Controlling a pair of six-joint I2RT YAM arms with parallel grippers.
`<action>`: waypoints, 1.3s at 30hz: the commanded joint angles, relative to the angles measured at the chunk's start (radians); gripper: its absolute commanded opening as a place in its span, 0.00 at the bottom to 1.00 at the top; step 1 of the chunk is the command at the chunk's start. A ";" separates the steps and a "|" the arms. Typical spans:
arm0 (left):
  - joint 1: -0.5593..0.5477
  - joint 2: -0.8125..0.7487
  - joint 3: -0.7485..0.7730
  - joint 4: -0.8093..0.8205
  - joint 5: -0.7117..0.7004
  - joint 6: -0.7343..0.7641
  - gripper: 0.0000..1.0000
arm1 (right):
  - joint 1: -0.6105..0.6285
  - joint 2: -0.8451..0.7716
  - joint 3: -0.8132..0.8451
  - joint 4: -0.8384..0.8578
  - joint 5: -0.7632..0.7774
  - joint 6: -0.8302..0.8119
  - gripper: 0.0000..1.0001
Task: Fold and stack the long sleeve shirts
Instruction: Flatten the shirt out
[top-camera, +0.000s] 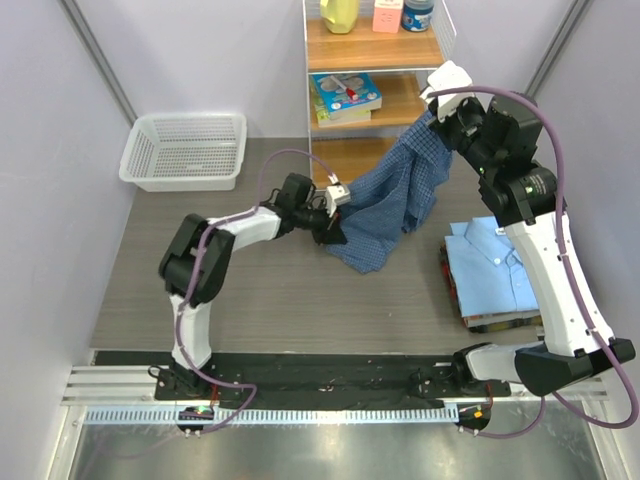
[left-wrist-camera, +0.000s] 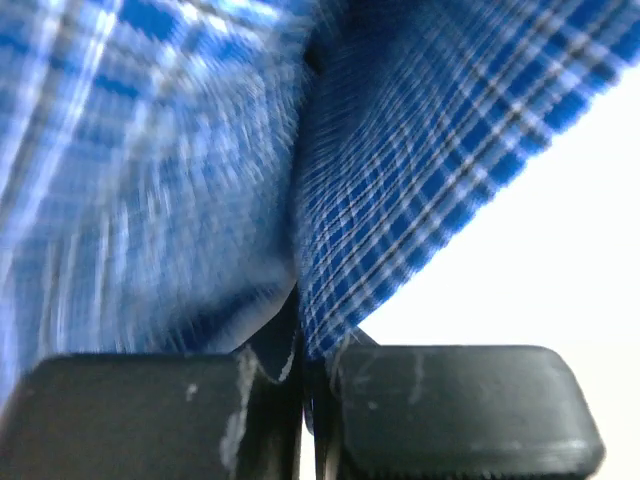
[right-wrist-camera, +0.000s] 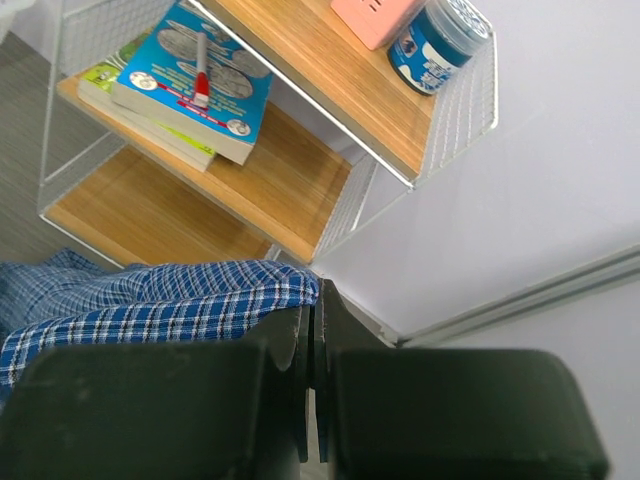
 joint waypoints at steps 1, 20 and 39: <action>0.072 -0.314 0.006 -0.248 -0.015 0.006 0.00 | -0.002 -0.033 -0.004 0.042 0.104 -0.030 0.01; 0.519 -1.087 0.278 -0.663 -0.729 0.294 0.00 | -0.022 -0.261 -0.047 0.014 0.253 -0.041 0.01; 0.658 -0.457 0.799 -0.511 -0.523 0.031 0.00 | -0.030 0.448 0.761 0.106 0.194 -0.110 0.01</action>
